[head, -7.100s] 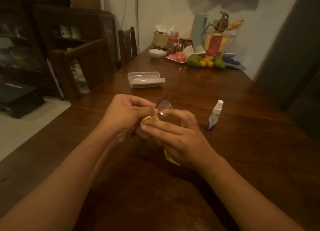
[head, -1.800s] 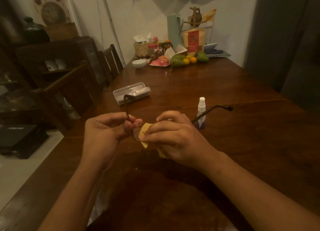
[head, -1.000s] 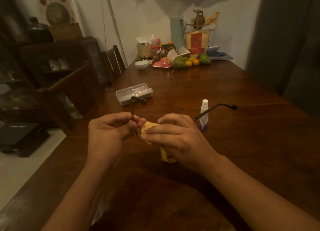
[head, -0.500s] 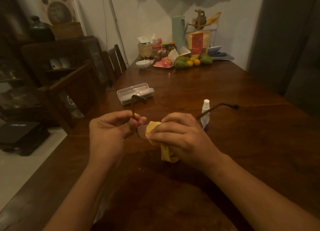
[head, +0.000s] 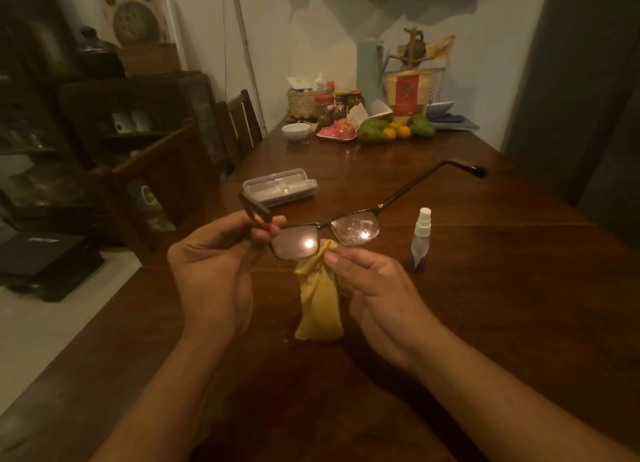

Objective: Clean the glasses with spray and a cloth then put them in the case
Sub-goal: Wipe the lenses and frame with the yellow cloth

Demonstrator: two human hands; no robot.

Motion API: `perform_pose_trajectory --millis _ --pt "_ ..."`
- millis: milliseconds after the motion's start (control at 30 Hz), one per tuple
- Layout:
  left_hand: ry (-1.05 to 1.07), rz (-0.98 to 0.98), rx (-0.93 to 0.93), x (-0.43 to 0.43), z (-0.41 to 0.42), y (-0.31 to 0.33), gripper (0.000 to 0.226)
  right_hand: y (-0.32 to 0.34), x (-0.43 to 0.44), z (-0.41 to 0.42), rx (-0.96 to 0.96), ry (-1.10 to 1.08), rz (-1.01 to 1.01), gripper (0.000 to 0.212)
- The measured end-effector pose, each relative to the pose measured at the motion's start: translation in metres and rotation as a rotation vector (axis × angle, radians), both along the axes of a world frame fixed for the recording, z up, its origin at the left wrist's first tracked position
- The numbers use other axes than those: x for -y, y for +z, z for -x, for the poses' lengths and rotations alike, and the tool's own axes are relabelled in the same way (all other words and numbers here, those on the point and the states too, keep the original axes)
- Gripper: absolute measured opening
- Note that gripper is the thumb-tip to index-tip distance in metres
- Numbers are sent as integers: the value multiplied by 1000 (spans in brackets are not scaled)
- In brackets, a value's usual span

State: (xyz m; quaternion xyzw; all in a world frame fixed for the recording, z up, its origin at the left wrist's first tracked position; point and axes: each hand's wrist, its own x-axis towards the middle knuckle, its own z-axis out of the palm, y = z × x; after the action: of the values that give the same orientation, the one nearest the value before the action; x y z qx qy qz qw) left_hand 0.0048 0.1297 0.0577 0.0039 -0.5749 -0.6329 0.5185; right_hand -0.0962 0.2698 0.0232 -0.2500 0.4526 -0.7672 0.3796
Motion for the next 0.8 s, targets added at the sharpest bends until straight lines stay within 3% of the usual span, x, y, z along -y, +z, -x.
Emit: perform_pose_trajectory --millis 100,200,400,633,800 --pt "8 31 22 -3 4 -3 13 4 2 -4 189 62 83 26" --pt "-33 39 18 -3 4 -5 21 7 -1 -4 285 138 167 33" --pt "-11 168 36 -4 2 -5 32 6 -5 -5 211 282 207 48" --pt "35 192 73 0 0 -4 47 4 -3 -4 222 191 116 23" --pt "55 222 117 -4 -2 -3 45 10 -3 -8 280 141 155 25"
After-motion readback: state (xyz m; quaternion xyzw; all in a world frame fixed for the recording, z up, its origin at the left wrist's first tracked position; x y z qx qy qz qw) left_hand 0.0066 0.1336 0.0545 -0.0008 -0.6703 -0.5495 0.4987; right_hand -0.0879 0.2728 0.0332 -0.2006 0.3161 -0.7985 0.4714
